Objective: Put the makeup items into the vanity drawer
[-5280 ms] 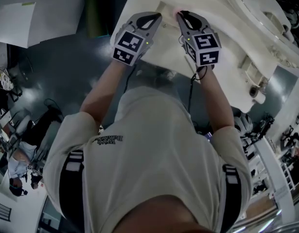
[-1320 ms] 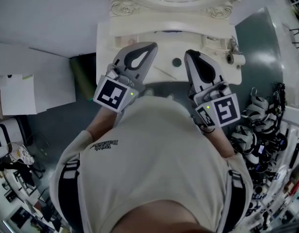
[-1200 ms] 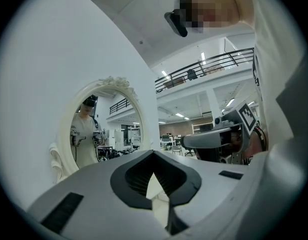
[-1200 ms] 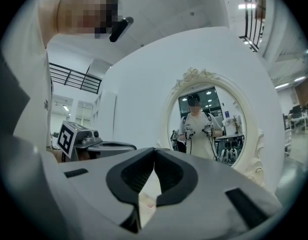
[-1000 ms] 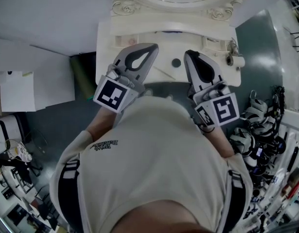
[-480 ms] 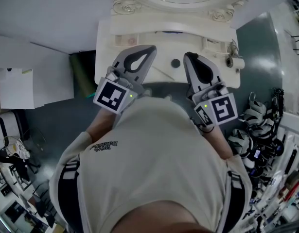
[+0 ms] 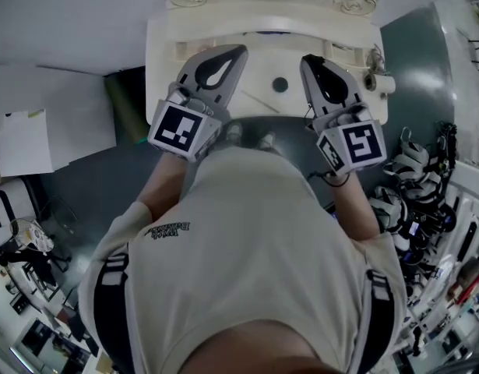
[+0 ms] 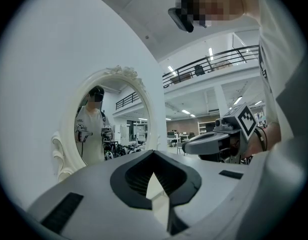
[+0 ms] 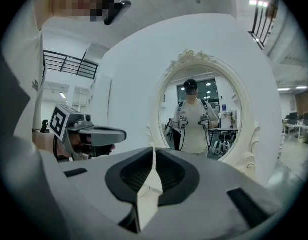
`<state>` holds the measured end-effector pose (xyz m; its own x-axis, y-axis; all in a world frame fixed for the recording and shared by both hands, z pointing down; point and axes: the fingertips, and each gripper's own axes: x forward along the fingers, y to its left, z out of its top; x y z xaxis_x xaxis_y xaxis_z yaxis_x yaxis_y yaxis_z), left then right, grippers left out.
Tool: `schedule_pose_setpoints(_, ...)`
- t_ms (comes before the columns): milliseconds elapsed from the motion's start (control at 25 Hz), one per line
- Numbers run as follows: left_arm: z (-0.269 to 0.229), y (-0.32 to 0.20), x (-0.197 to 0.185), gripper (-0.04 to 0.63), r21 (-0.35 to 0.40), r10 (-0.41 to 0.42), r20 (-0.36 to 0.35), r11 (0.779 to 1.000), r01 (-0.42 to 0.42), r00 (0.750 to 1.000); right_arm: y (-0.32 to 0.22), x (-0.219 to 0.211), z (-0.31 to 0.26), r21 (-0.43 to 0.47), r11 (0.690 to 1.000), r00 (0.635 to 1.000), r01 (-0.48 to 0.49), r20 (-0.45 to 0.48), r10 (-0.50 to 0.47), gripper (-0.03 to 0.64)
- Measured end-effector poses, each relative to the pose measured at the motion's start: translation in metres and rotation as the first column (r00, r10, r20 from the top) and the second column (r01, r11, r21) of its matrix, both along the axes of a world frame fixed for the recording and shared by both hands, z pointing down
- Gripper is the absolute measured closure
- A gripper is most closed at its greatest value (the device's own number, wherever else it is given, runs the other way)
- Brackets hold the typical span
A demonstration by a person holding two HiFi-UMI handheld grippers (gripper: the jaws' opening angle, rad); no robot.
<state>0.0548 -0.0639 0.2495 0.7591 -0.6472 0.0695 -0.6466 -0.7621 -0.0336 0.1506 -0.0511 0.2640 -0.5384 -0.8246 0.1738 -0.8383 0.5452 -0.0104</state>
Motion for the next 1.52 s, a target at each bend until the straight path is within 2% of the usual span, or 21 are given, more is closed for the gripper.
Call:
schedule_pose_setpoints(80, 0.007, -0.013, 0.004, 0.581, 0.003, 0.003, -0.018, 1.000, -0.003, 1.000, -0.011, 0.001, 0.012, -0.028, 1.000, 1.000, 0.000, -0.020, 0.000, 0.588)
schedule_pose_setpoints(240, 0.028, -0.033, 0.022, 0.581, 0.005, 0.040, -0.009, 0.999, -0.040, 0.999, -0.031, 0.003, 0.043, -0.103, 0.995, 0.999, -0.003, -0.040, -0.001, 0.550)
schedule_pose_setpoints(520, 0.091, -0.056, 0.051, 0.581, -0.109, 0.084, 0.025, 0.991, -0.081, 0.996, -0.051, 0.004, 0.100, -0.214, 0.977, 0.995, 0.019, -0.091, -0.039, 0.515)
schedule_pose_setpoints(800, 0.153, -0.074, 0.068, 0.581, -0.203, 0.092, 0.054, 0.976, -0.079, 0.994, -0.059, 0.012, 0.187, -0.359, 0.933, 0.989, 0.001, -0.140, -0.055, 0.503)
schedule_pose_setpoints(1080, 0.225, -0.082, 0.086, 0.581, -0.293, 0.133, 0.089, 0.951, -0.102, 0.987, -0.055, 0.029, 0.277, -0.485, 0.874, 0.973, -0.009, -0.206, -0.105, 0.479)
schedule_pose_setpoints(1240, 0.267, -0.081, 0.083, 0.581, -0.365, 0.139, 0.119, 0.927, -0.087, 0.983, -0.055, 0.025, 0.310, -0.519, 0.855, 0.965, -0.006, -0.227, -0.131, 0.461)
schedule_pose_setpoints(1440, 0.314, -0.065, 0.089, 0.581, -0.442, 0.188, 0.149, 0.891, -0.105, 0.971, -0.038, 0.020, 0.360, -0.597, 0.802, 0.948, -0.010, -0.262, -0.183, 0.428)
schedule_pose_setpoints(1520, 0.327, -0.060, 0.089, 0.581, -0.455, 0.210, 0.175, 0.884, -0.110, 0.962, -0.032, 0.020, 0.379, -0.621, 0.784, 0.936, -0.015, -0.285, -0.207, 0.404)
